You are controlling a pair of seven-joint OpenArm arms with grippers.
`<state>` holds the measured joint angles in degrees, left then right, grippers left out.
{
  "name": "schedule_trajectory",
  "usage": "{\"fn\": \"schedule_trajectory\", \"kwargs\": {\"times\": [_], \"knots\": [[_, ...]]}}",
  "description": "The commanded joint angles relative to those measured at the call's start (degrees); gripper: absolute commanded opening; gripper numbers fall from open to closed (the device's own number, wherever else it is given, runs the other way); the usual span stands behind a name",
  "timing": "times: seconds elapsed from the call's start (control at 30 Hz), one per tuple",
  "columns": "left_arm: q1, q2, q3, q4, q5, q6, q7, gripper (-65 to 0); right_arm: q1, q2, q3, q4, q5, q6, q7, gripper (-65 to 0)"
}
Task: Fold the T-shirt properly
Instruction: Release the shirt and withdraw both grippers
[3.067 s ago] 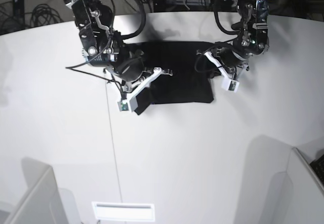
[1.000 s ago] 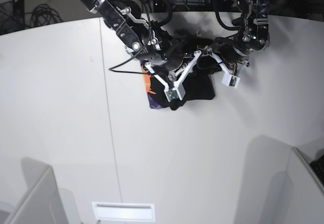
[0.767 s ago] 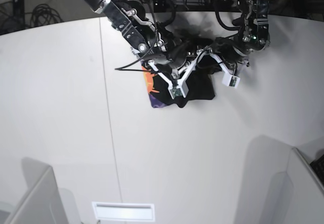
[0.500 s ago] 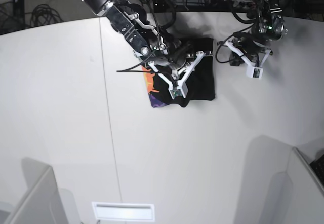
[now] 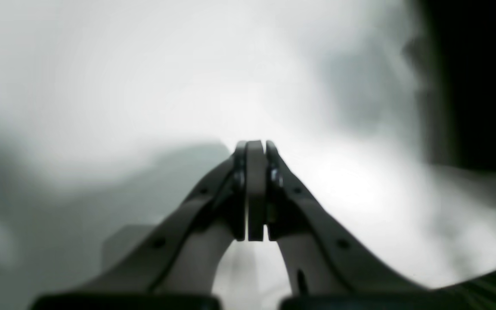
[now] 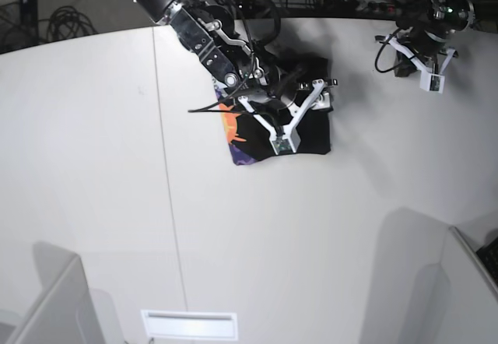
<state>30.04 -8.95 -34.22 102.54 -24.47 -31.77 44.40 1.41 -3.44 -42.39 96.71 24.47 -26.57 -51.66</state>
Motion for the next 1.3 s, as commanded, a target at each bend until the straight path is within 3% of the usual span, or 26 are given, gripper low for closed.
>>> {"fn": "schedule_trajectory", "kwargs": {"times": [0.0, 0.17, 0.33, 0.73, 0.8, 0.97, 1.1, 1.17, 1.27], "knots": [[0.77, -0.5, -0.99, 1.06, -0.98, -0.45, -0.93, -65.0, 1.18, -0.73, -0.03, 0.92, 0.1, 0.33, 0.98, -18.3], [1.12, -0.5, -3.54, 1.06, -1.07, -0.8, -0.93, -65.0, 2.59, -2.76, -0.82, -2.16, 0.1, 0.41, 0.98, -18.2], [1.56, -0.5, -3.63, 0.71, -1.07, -0.8, -0.93, -65.0, 5.84, -3.72, -7.06, -7.78, 0.1, 0.41, 1.59, -18.2], [1.74, -0.32, -3.63, 0.62, -1.07, -0.8, -0.93, -65.0, 12.96, -4.95, -17.78, -8.31, 0.19, 0.41, 1.68, -18.2], [1.65, -0.32, -3.63, 0.62, -1.07, -0.8, -0.93, -65.0, 13.49, -5.04, -17.96, -8.31, 0.98, 0.59, 3.26, -18.2], [1.56, -0.32, -3.63, 0.54, -1.07, -0.8, -0.93, -65.0, 16.13, -4.95, -17.96, -6.73, 8.63, 4.98, 8.45, -18.3], [1.74, -0.32, -3.37, 0.62, -1.07, -0.8, -0.93, -65.0, 16.74, -3.02, -17.61, -1.54, 7.49, 4.28, 8.27, -18.5], [1.83, -0.15, -3.1, 1.15, -1.07, -0.8, -0.93, -65.0, 16.74, -0.21, -17.52, 0.92, 5.64, 2.87, 8.36, -22.4], [1.83, 1.52, -3.01, 1.77, -1.16, -0.8, -1.02, -65.0, 14.9, 4.72, -14.53, 4.35, 3.79, 0.41, 8.71, -41.7]]}}
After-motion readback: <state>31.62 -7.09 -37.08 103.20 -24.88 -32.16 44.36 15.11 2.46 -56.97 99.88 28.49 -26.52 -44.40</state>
